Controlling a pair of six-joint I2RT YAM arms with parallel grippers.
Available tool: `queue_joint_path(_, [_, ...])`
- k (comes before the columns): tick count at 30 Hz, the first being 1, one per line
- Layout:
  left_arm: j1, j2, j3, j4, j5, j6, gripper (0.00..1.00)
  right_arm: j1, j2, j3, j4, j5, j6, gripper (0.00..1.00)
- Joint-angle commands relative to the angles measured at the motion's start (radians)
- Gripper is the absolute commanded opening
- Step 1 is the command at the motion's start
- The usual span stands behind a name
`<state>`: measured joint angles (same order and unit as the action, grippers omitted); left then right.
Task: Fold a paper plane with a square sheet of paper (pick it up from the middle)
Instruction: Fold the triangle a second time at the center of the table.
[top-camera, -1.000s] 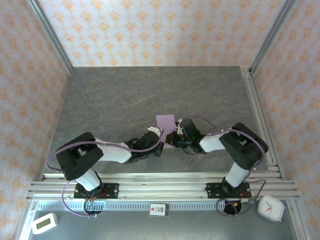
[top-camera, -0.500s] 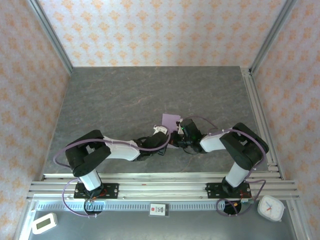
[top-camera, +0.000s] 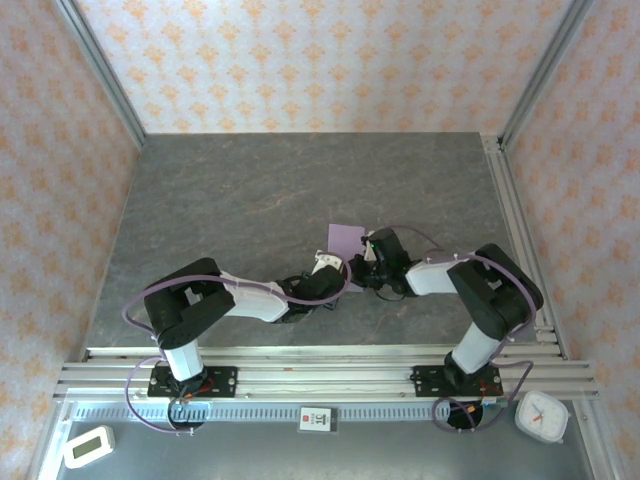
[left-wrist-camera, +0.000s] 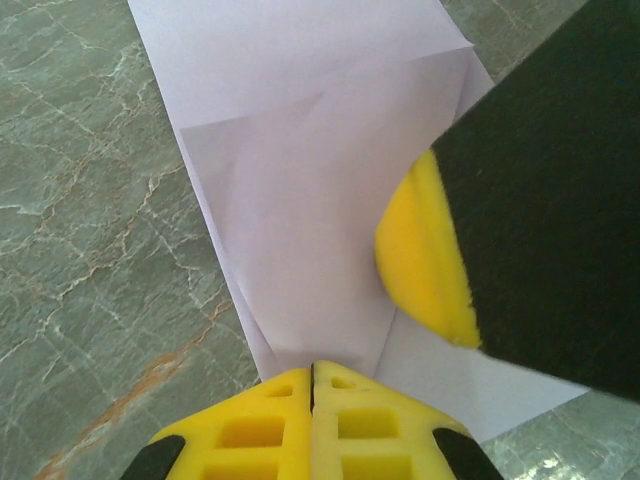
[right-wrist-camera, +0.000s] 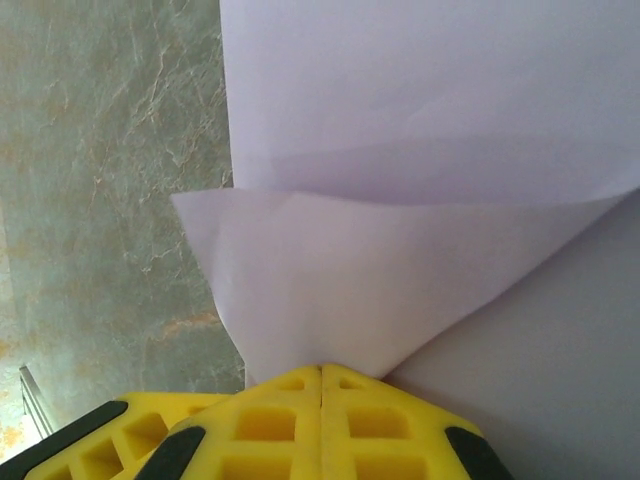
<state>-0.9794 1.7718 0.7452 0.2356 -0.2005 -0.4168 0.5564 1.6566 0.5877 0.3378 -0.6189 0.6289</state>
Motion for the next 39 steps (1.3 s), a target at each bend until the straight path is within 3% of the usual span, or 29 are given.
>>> queue_joint_path(1, [-0.013,0.072,-0.052,-0.131,0.074,0.013,0.00,-0.046,-0.064,0.003,-0.045,0.009,-0.031,0.02])
queue_joint_path(10, [-0.013,0.062,-0.066,-0.108,0.095,0.002,0.00,-0.083,-0.120,0.040,-0.079,-0.011,-0.028,0.02])
queue_joint_path(21, [-0.013,0.075,-0.058,-0.114,0.092,0.006,0.00,0.043,0.004,0.074,0.021,0.011,0.036,0.00])
queue_joint_path(39, [-0.013,0.084,-0.080,-0.086,0.109,0.006,0.00,-0.083,0.057,0.065,-0.088,0.060,-0.095,0.00])
